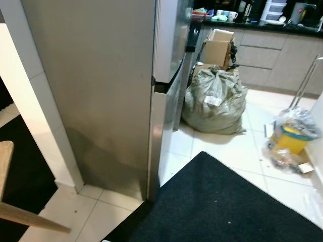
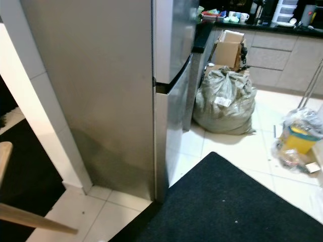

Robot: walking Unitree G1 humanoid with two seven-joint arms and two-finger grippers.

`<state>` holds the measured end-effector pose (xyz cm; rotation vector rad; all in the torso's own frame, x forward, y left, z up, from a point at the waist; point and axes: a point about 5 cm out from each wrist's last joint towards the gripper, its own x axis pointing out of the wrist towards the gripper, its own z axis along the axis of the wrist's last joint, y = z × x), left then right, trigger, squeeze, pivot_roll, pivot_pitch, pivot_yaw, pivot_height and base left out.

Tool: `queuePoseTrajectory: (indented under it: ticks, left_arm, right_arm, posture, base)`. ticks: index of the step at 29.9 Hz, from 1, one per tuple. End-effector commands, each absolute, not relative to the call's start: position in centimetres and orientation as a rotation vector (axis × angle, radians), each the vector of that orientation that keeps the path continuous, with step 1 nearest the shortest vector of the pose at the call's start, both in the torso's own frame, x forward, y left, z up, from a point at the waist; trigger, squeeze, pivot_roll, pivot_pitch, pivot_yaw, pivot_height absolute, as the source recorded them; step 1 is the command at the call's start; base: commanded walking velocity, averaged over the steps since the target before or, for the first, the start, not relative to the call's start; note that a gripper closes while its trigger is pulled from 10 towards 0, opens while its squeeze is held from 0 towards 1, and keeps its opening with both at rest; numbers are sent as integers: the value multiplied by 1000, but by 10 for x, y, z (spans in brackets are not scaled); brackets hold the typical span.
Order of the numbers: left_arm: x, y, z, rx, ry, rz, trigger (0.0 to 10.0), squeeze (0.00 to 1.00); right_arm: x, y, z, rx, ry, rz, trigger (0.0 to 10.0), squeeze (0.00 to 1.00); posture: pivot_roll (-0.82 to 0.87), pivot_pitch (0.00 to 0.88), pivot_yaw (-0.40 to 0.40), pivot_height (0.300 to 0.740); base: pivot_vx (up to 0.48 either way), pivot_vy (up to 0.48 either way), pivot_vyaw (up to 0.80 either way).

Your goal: Restocking fridge

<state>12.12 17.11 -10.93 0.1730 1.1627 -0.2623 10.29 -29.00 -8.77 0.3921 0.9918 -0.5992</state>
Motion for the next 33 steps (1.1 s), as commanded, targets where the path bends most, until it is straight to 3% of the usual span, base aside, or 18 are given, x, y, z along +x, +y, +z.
queuePoseTrajectory:
  ticks: [1, 21, 25, 33]
  left_arm:
    - [121, 171, -109, 171, 1166, -259, 10000, 0]
    - [122, 168, -109, 152, 1155, -263, 10000, 0]
    - [122, 166, -109, 132, 1155, -270, 10000, 0]
    - [121, 163, -109, 125, 1158, -295, 10000, 0]
  right_arm:
    - [106, -291, -87, 397, 980, -601, 10000, 0]
    - [108, -290, -86, 396, 971, -593, 10000, 0]
    - [108, -290, -86, 395, 969, -595, 10000, 0]
    - [108, -291, -86, 392, 969, -593, 10000, 0]
  posture:
    - [-57, 0, -6, 740]
    - [-59, 0, -6, 740]
    - [-59, 0, -6, 740]
    - [-60, 0, -8, 740]
  base:
    - [270, 0, 0]
    - [371, 0, 0]
    - [0, 0, 0]
    - [0, -460, 0]
